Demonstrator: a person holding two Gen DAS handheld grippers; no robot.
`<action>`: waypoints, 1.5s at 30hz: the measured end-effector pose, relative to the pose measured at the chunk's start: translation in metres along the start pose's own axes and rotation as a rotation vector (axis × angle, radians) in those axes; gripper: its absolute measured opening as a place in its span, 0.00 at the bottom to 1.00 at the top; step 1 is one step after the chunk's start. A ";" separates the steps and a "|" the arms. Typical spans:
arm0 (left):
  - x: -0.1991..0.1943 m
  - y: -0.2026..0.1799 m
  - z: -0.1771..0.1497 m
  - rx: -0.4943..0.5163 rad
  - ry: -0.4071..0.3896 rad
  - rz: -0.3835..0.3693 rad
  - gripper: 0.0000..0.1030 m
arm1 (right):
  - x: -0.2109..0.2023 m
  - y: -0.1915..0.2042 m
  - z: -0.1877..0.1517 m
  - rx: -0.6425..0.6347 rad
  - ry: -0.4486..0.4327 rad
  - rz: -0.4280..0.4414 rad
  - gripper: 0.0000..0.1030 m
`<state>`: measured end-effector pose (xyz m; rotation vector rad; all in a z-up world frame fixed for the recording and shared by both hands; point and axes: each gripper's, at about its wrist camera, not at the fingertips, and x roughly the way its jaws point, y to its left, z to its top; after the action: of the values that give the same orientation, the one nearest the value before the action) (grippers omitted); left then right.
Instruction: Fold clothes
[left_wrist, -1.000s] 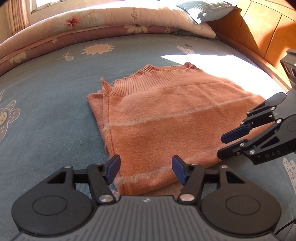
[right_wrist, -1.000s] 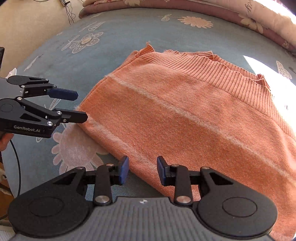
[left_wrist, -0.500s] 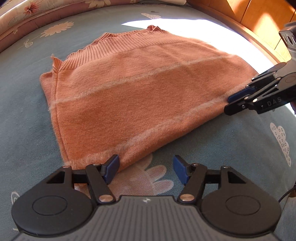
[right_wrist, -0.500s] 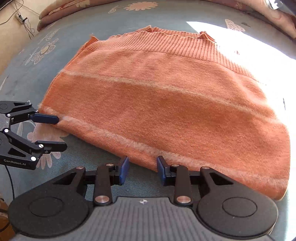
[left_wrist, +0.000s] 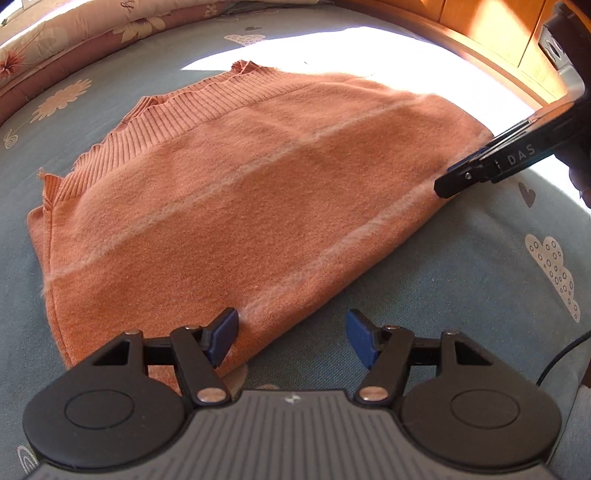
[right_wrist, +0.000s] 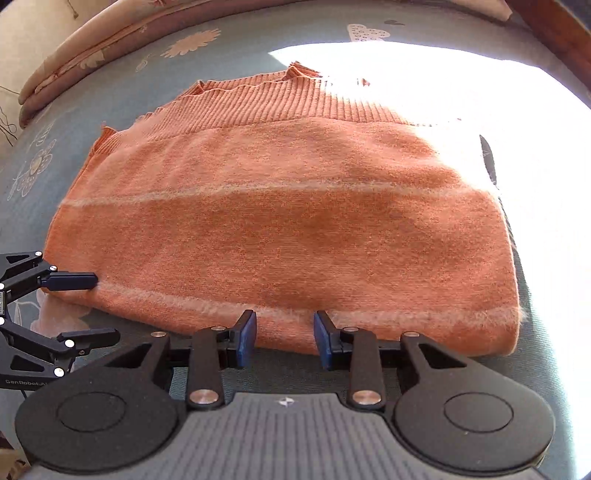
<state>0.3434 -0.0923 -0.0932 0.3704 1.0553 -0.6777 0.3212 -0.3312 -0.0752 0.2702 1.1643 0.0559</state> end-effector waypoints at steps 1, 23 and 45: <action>-0.001 0.001 -0.003 -0.005 0.012 0.007 0.63 | -0.002 -0.008 -0.001 0.022 0.002 -0.009 0.37; -0.016 0.015 0.046 -0.084 -0.031 0.074 0.64 | -0.030 -0.063 0.018 0.102 -0.149 -0.120 0.46; 0.006 0.116 0.062 -0.300 -0.118 0.171 0.71 | 0.029 -0.068 0.069 0.026 -0.154 0.011 1.00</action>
<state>0.4646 -0.0442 -0.0742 0.1558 0.9828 -0.3758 0.3892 -0.4037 -0.0919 0.2984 1.0113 0.0289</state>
